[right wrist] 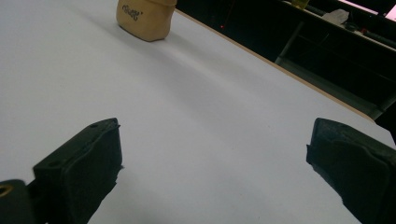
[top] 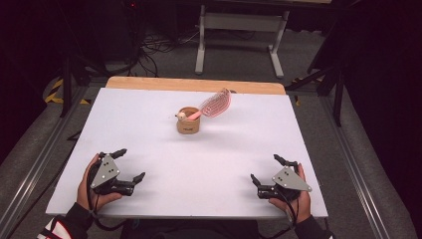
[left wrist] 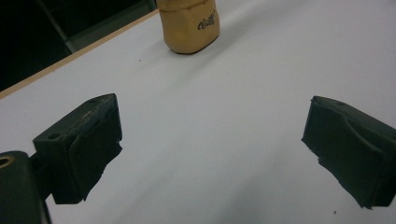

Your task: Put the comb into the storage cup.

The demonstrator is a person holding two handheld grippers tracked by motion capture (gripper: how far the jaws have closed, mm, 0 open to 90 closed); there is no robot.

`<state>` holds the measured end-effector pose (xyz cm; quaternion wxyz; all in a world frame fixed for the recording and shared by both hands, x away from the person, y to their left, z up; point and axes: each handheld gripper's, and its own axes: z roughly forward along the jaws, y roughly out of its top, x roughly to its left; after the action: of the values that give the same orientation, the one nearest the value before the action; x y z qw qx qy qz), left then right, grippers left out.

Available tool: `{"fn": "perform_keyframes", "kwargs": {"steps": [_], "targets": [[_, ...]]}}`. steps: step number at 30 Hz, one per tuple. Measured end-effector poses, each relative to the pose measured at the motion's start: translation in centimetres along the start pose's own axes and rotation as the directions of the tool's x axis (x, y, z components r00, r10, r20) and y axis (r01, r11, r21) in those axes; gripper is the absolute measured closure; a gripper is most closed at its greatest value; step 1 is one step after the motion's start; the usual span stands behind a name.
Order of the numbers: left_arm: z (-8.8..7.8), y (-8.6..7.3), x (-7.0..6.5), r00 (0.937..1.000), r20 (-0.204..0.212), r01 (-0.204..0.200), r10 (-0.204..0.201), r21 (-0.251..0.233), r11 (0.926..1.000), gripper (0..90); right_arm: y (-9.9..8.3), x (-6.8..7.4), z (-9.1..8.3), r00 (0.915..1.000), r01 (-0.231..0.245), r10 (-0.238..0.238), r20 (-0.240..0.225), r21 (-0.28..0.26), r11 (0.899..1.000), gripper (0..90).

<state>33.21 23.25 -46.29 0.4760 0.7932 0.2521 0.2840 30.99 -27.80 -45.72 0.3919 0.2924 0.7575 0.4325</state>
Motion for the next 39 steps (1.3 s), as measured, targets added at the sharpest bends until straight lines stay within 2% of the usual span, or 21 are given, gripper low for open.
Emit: {"fn": "perform_keyframes", "kwargs": {"steps": [7, 11, 39], "targets": [[-0.23, -0.01, -0.17, 0.9999, 0.004, -0.012, 0.012, 0.001, 0.9999, 5.5, 0.23, 0.39, -0.01, 0.9996, 0.028, -0.028, 0.001, 0.007, 1.0, 3.5], [-0.06, -0.08, 0.05, 1.0, 0.007, -0.001, 0.001, 0.002, 1.0, 5.5, 0.13, 0.3, 0.15, 0.9998, 0.021, -0.021, -0.002, 0.013, 1.0, 3.6], [0.21, -0.04, 0.06, 0.9999, 0.012, -0.008, 0.008, 0.008, 0.9999, 5.4, 0.09, 0.21, 0.22, 0.9992, 0.034, -0.034, 0.021, 0.011, 0.999, 3.8]]}}
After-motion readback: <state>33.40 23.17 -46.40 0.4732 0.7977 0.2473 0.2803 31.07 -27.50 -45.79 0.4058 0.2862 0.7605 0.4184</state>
